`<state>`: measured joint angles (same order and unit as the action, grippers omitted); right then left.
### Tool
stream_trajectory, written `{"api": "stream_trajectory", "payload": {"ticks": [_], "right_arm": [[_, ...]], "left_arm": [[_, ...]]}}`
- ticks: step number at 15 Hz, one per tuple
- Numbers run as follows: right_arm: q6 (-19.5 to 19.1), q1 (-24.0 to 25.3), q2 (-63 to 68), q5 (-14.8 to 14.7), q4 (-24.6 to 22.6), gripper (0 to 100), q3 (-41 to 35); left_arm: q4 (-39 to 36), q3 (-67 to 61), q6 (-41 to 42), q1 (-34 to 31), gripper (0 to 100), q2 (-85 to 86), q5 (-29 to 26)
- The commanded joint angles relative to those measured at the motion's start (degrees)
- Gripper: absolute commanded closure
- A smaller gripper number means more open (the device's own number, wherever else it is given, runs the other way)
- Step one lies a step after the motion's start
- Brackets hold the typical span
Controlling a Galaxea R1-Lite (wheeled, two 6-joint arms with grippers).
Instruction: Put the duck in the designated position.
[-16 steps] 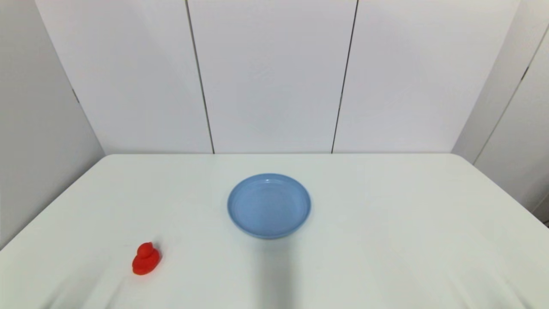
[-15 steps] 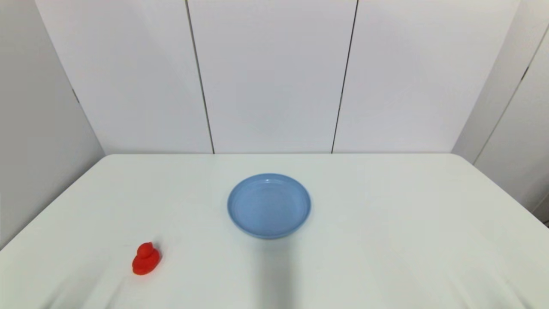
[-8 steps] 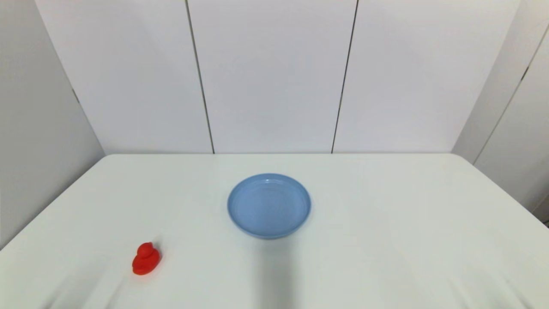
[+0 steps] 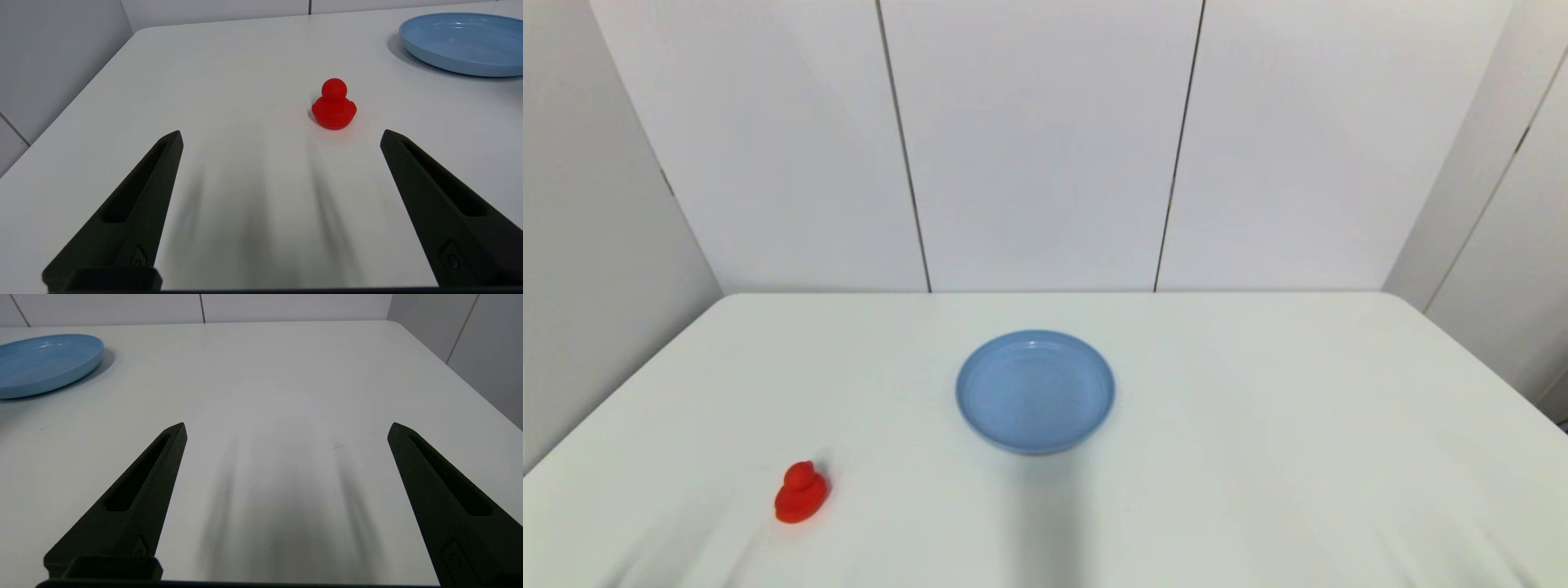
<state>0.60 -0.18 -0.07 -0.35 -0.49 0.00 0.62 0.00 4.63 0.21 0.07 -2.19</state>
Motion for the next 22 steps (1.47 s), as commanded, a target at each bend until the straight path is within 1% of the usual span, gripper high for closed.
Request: {"api": "stream_trajectory", "payload": {"ticks": [1, 5, 9, 14, 15, 16, 17, 19, 20, 22], "right_arm": [[0.0, 0.0, 0.1, 0.0, 0.0, 0, 0.1], [0.0, 0.0, 0.1, 0.0, 0.0, 0, 0.0], [0.0, 0.0, 0.1, 0.0, 0.0, 0, 0.0], [0.0, 0.0, 0.1, 0.0, 0.0, 0, 0.0], [0.0, 0.0, 0.1, 0.0, 0.0, 0, 0.0], [0.0, 0.0, 0.1, 0.0, 0.0, 0, 0.0], [0.0, 0.0, 0.1, 0.0, 0.0, 0, 0.0], [0.0, 0.0, 0.1, 0.0, 0.0, 0, 0.0], [0.0, 0.0, 0.1, 0.0, 0.0, 0, 0.0], [0.0, 0.0, 0.1, 0.0, 0.0, 0, 0.0]], "left_arm": [[0.0, 0.0, 0.0, 0.0, 0, 0.0, 0.0], [0.0, 0.0, -0.4, 0.0, 0, 0.0, 0.3], [0.0, 0.1, -4.6, 0.0, 0, -0.1, 2.2], [0.4, 0.3, -4.6, 0.0, 0, -2.5, 2.3], [1.3, 1.3, -3.9, 0.1, 0, -5.6, 2.2], [3.4, 6.9, -1.7, 0.1, 0, -10.5, 1.3], [7.9, 11.8, 0.4, 0.2, 0, -14.8, 0.9], [18.0, 23.6, 2.0, 0.8, 0, -25.5, 0.3], [21.8, 29.1, 2.4, 1.0, 0, -30.8, -1.3], [26.4, 39.1, 4.3, 1.2, 0, -41.5, -7.5]]}}
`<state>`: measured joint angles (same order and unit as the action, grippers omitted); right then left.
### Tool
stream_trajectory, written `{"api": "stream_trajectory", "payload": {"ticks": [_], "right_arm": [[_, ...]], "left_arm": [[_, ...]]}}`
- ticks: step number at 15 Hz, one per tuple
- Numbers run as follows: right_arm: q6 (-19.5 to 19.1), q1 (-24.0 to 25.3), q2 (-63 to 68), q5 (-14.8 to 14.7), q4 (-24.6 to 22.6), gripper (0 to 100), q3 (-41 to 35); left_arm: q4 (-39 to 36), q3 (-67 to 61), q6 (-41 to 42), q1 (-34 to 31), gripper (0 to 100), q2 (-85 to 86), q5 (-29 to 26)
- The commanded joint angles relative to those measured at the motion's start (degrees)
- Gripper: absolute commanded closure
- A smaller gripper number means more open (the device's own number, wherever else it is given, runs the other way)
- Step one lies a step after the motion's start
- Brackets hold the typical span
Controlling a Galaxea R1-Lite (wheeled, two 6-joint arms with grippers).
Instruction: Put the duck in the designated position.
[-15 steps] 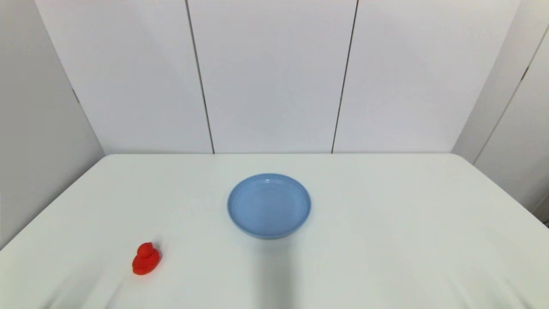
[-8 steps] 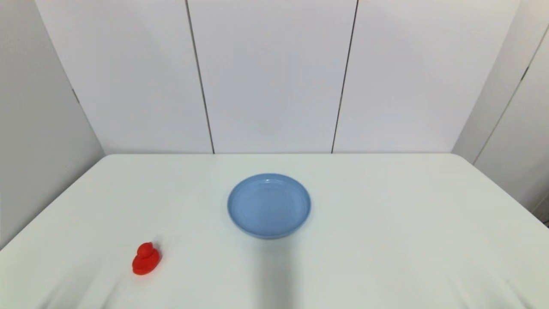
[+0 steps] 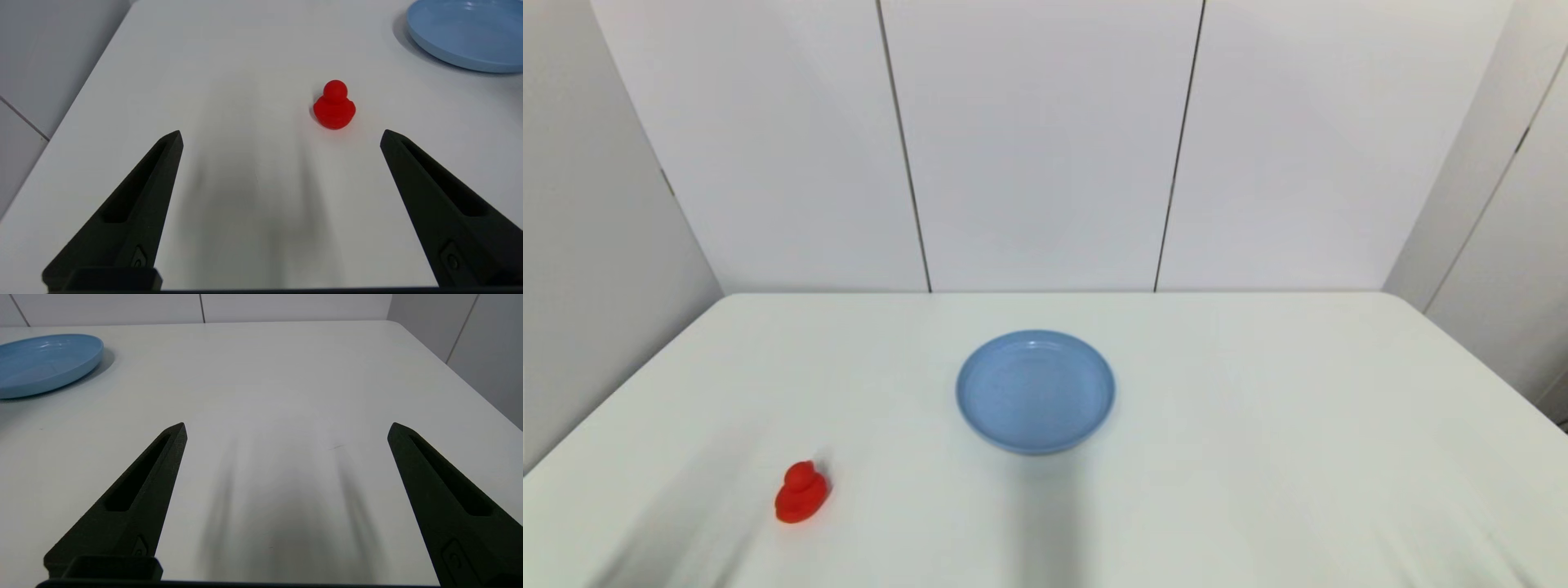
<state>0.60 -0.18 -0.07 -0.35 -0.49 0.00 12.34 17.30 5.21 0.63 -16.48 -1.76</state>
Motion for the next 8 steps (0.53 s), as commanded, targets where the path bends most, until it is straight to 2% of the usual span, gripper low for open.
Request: {"api": "stream_trajectory", "payload": {"ticks": [1, 4, 8], "right_arm": [[0.0, 0.0, 0.1, 0.0, 0.0, 0, 0.0], [0.0, 0.0, 0.1, 0.0, 0.0, 0, 0.0], [0.0, 0.0, 0.1, 0.0, 0.0, 0, 0.0]], "left_arm": [[15.7, 25.1, 6.0, 0.8, 0, -30.2, -10.5], [15.3, 27.8, 8.5, 0.8, 0, -41.9, -13.4], [11.2, 28.0, 8.4, 0.8, 0, -53.2, -13.4]]}}
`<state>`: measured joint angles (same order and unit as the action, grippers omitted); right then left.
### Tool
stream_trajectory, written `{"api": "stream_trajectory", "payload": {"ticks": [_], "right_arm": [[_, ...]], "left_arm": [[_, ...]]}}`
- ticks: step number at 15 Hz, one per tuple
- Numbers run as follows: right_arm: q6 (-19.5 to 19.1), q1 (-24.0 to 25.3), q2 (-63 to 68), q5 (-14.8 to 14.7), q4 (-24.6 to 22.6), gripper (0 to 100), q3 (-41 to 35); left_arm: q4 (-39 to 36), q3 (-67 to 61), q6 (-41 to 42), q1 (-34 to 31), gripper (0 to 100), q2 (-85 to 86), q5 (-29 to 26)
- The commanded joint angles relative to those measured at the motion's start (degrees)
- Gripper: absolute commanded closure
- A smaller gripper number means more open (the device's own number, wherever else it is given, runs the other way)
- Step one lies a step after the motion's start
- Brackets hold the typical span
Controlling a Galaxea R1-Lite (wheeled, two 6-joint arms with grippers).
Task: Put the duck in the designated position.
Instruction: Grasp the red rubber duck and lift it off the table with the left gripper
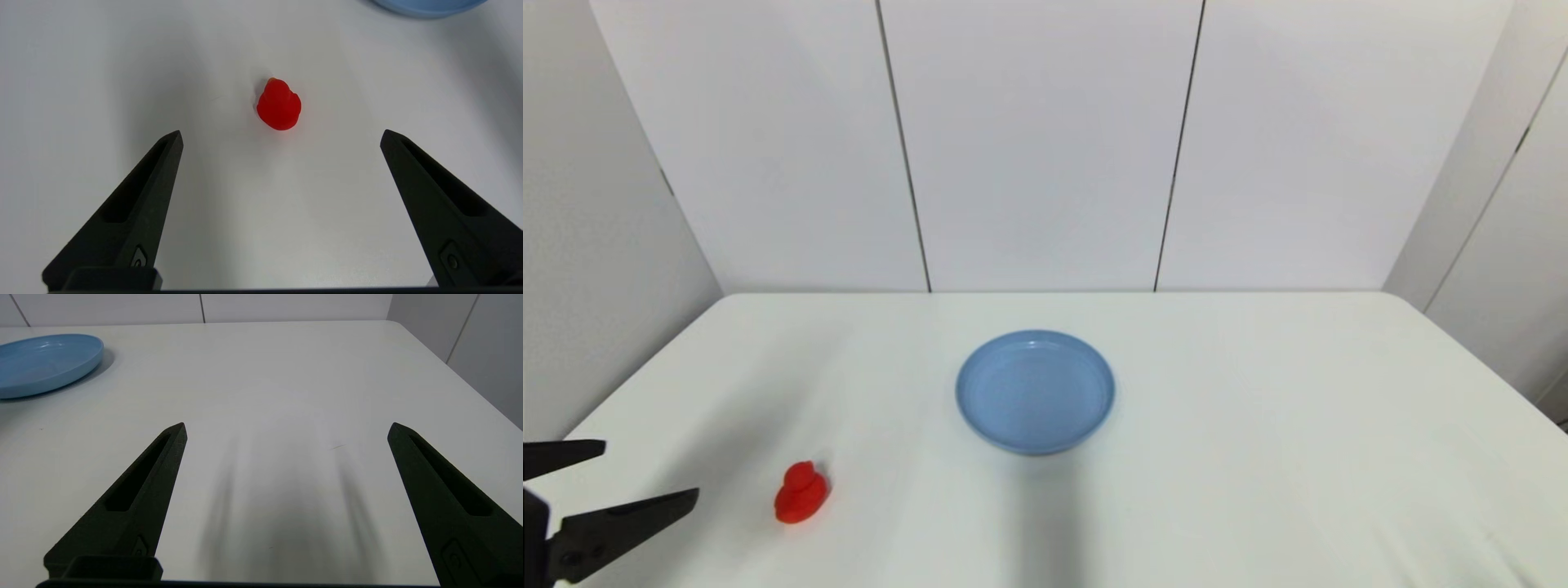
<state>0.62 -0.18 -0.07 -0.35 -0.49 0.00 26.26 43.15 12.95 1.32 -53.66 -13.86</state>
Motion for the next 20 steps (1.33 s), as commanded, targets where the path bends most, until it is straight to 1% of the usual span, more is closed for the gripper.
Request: {"api": "stream_trajectory", "payload": {"ticks": [1, 5, 7, 11, 13, 20], "right_arm": [[0.0, 0.0, 0.1, 0.0, 0.0, 0, 0.0], [0.0, 0.0, 0.1, 0.0, 0.0, 0, 0.0], [0.0, 0.0, 0.1, 0.0, 0.0, 0, 0.0], [0.0, 0.0, 0.1, 0.0, 0.0, 0, 0.0], [0.0, 0.0, 0.1, 0.0, 0.0, 0, 0.0], [0.0, 0.0, 0.1, 0.0, 0.0, 0, 0.0]], "left_arm": [[-3.6, 1.9, 0.1, 0.0, 0, -19.6, -1.3], [-6.0, 1.8, -2.1, 0.9, 0, -25.7, -1.1], [-6.3, 1.5, -5.1, 2.1, 0, -27.4, 0.0], [-7.3, 1.6, -9.0, 6.3, 0, -29.7, 8.7], [-7.1, 1.5, -9.0, 7.6, 0, -30.4, 11.2], [-6.8, 1.8, -9.2, 11.8, 0, -31.8, 11.7]]}}
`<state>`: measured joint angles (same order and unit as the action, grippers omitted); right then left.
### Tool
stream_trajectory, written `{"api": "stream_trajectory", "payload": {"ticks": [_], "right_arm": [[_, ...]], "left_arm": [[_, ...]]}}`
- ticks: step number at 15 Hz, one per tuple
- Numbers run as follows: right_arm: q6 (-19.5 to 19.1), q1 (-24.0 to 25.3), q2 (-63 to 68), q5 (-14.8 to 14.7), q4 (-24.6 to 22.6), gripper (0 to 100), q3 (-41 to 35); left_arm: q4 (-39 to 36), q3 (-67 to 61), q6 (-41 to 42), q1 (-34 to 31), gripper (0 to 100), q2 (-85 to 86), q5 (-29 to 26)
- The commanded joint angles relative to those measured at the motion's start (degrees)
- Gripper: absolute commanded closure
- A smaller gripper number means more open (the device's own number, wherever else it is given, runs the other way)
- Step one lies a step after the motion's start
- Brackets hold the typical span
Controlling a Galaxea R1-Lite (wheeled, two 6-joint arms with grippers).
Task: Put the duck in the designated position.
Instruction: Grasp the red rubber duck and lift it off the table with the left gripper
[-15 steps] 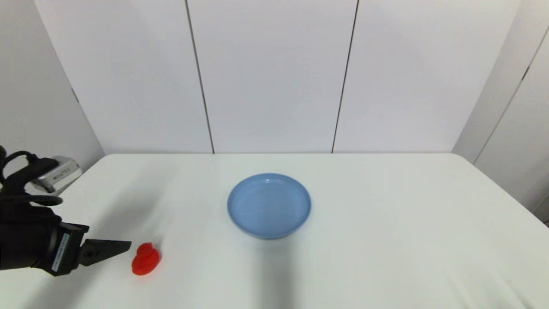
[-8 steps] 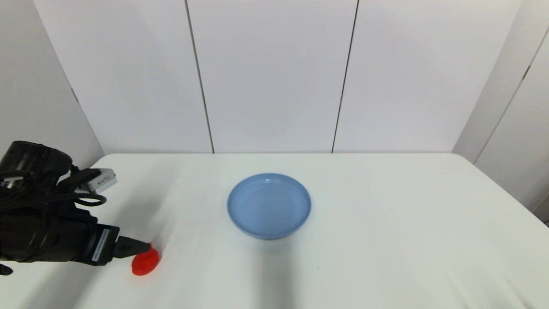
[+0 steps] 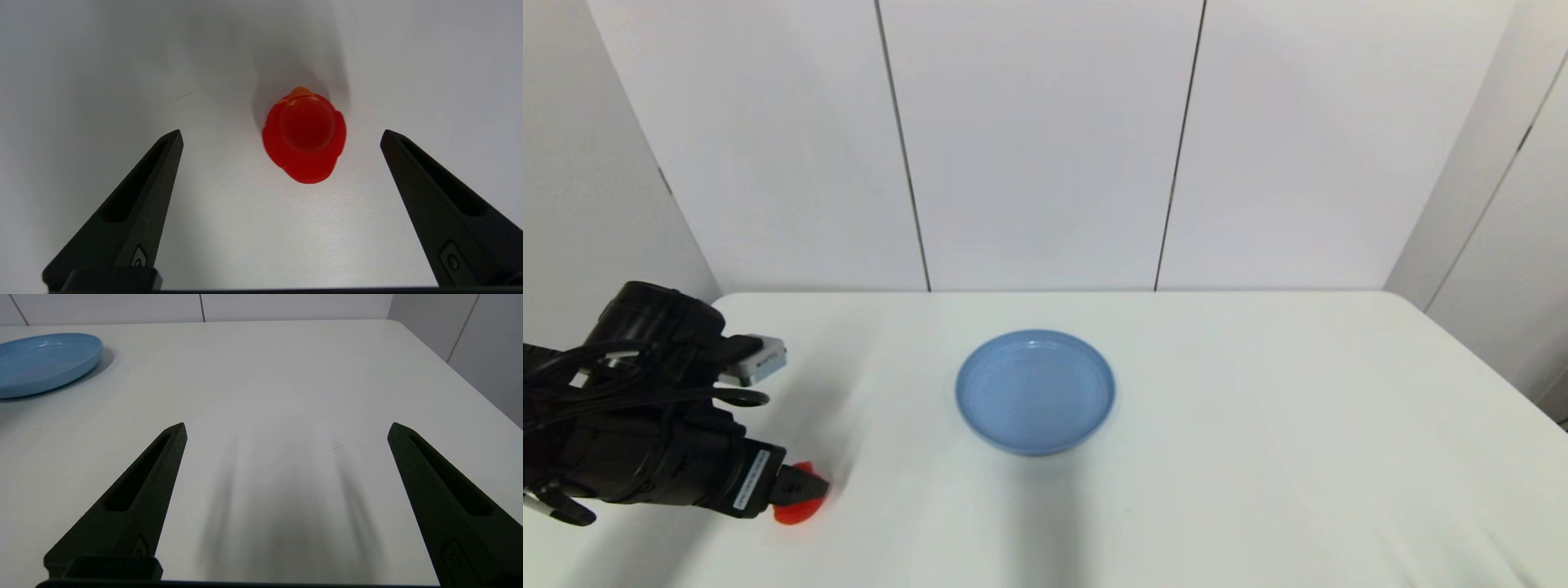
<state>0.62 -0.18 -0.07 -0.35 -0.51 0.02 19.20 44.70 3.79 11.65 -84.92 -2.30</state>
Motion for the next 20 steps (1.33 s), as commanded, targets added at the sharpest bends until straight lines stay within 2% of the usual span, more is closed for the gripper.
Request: {"api": "stream_trajectory", "payload": {"ticks": [1, 5, 8, 10, 12, 17, 20], "right_arm": [[0.0, 0.0, 0.1, 0.0, 0.0, 0, 0.0], [0.0, 0.0, 0.1, 0.0, 0.0, 0, 0.0], [0.0, 0.0, 0.1, 0.0, 0.0, 0, 0.0], [0.0, 0.0, 0.1, 0.0, 0.0, 0, 0.0], [0.0, 0.0, 0.1, 0.0, 0.0, 0, 0.0], [0.0, 0.0, 0.1, 0.0, 0.0, 0, 0.0], [0.0, 0.0, 0.1, 0.0, 0.1, 0, 0.0]], "left_arm": [[0.4, 0.3, 0.1, 1.9, 0, -0.8, 0.5], [1.2, 0.6, 0.2, 4.1, 0, -1.4, 6.2], [3.1, 2.1, 0.0, 5.4, 0, -2.7, 7.0], [3.5, 2.6, -2.6, 6.5, 0, -3.7, 7.0], [3.5, 2.8, -8.5, 9.5, 0, -4.6, 7.3], [3.5, 4.4, -9.7, 10.4, 0, -6.5, 14.7], [6.0, 4.4, -11.4, 10.3, 0, -6.7, 15.5]]}}
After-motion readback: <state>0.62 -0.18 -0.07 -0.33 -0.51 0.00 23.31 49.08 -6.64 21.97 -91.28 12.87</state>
